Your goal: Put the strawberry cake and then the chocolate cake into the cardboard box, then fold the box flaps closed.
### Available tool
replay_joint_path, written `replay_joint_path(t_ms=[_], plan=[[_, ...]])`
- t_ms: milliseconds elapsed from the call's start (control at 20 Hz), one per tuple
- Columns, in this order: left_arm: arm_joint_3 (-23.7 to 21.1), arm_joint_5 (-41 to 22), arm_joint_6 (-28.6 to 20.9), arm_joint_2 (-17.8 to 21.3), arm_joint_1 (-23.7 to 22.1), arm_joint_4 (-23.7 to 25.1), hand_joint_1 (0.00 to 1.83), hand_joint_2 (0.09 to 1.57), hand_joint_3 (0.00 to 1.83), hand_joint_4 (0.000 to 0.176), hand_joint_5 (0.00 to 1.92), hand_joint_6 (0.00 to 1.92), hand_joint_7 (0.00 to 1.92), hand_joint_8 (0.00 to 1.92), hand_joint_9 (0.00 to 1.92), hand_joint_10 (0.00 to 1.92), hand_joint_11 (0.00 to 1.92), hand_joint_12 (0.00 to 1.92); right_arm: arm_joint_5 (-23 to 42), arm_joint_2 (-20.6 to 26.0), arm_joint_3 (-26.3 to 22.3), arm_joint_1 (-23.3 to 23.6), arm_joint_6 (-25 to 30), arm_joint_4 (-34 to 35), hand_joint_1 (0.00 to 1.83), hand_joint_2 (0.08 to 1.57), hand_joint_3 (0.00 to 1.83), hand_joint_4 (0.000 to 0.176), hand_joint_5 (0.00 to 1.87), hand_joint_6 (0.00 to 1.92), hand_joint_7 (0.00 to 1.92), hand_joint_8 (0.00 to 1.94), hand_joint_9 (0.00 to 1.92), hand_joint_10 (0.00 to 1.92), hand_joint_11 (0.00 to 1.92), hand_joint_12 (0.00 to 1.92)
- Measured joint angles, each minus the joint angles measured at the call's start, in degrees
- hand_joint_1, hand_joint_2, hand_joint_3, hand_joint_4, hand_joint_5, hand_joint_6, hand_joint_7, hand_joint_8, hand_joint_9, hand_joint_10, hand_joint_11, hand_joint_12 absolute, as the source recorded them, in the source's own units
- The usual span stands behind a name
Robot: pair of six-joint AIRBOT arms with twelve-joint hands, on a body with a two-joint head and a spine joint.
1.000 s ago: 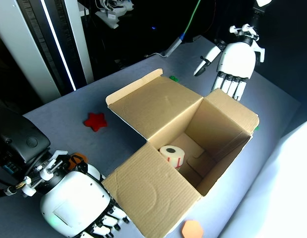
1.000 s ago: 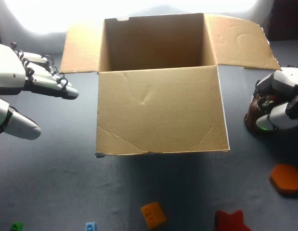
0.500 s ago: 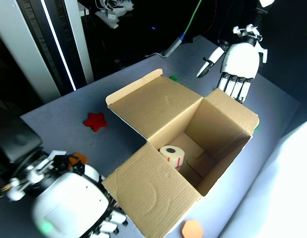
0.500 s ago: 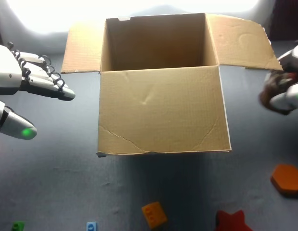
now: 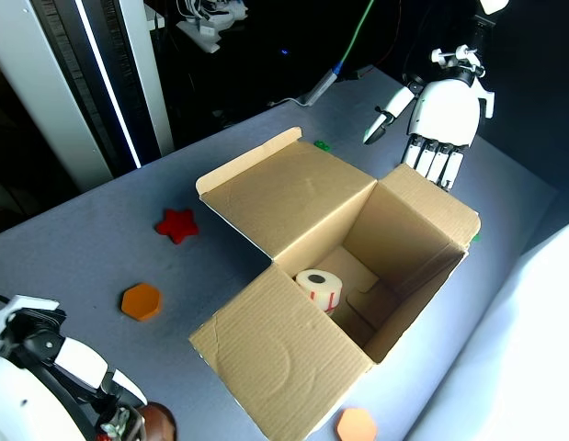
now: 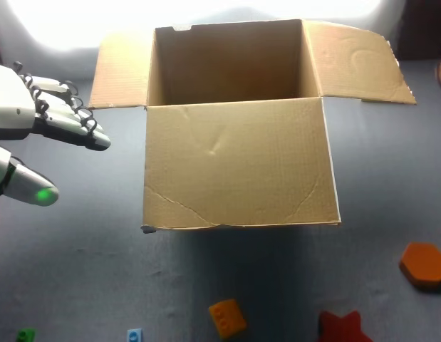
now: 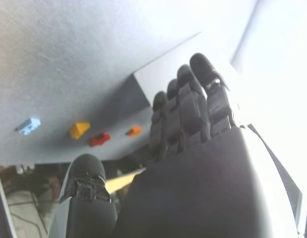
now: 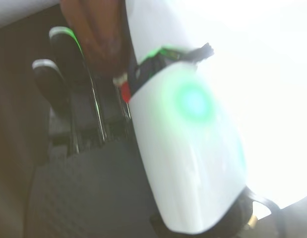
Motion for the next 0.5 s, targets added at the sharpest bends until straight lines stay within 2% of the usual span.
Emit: replay_joint_path(t_ms=[100,150,250,350,400,500], plan=[[-0.2,0.5,0.0,-0.2,0.0,-0.8,0.0,1.21,0.0,0.0,0.24,0.0,0.23,0.0,0.26,0.0,0.0,0.89,-0.5,0.3,-0.7,1.6,5.1,-9.4,1.19,1.19,0.0,0.0,0.8,1.2,0.89,1.26,0.61,1.44,0.25,1.92],[-0.3,0.8,0.0,-0.2,0.0,-1.1,0.0,1.21,0.0,0.0,0.25,0.0,0.24,0.0,0.27,0.01,0.0,0.92,-0.8,0.3,-0.9,1.6,9.4,-16.0,1.2,1.19,0.0,0.0,0.79,1.18,0.91,1.25,0.65,1.42,0.27,1.92],[-0.4,0.9,0.0,-0.3,0.0,-1.3,0.0,1.22,0.01,0.0,0.22,0.0,0.23,0.0,0.26,0.0,0.0,0.87,-0.5,0.2,-1.0,1.5,17.9,-28.2,1.21,1.17,0.0,0.0,0.8,1.16,0.97,1.17,0.71,1.38,0.27,1.92],[-0.4,0.9,0.0,-0.7,0.0,-1.1,0.01,1.23,0.0,0.0,0.23,0.0,0.24,0.0,0.26,0.0,0.0,0.9,5.4,-0.8,-0.8,-0.9,30.8,-46.0,1.21,1.17,0.0,0.0,0.81,1.17,0.95,1.2,0.69,1.4,0.27,1.92],[-0.4,0.7,0.0,-0.7,0.1,-1.1,0.0,1.22,0.0,0.0,0.24,0.01,0.25,0.0,0.27,0.0,0.0,0.9,8.5,-1.7,-0.5,-1.9,34.9,-52.3,1.2,1.17,0.0,0.0,0.82,1.17,0.94,1.2,0.68,1.39,0.26,1.92],[-0.4,0.5,0.0,-0.7,0.8,-1.7,0.0,1.22,0.0,0.0,0.25,0.01,0.24,0.0,0.27,0.0,0.0,0.87,11.8,-4.1,-0.3,-2.1,37.6,-55.8,1.21,1.16,0.0,0.0,0.85,1.11,0.94,1.21,0.68,1.4,0.24,1.92]])
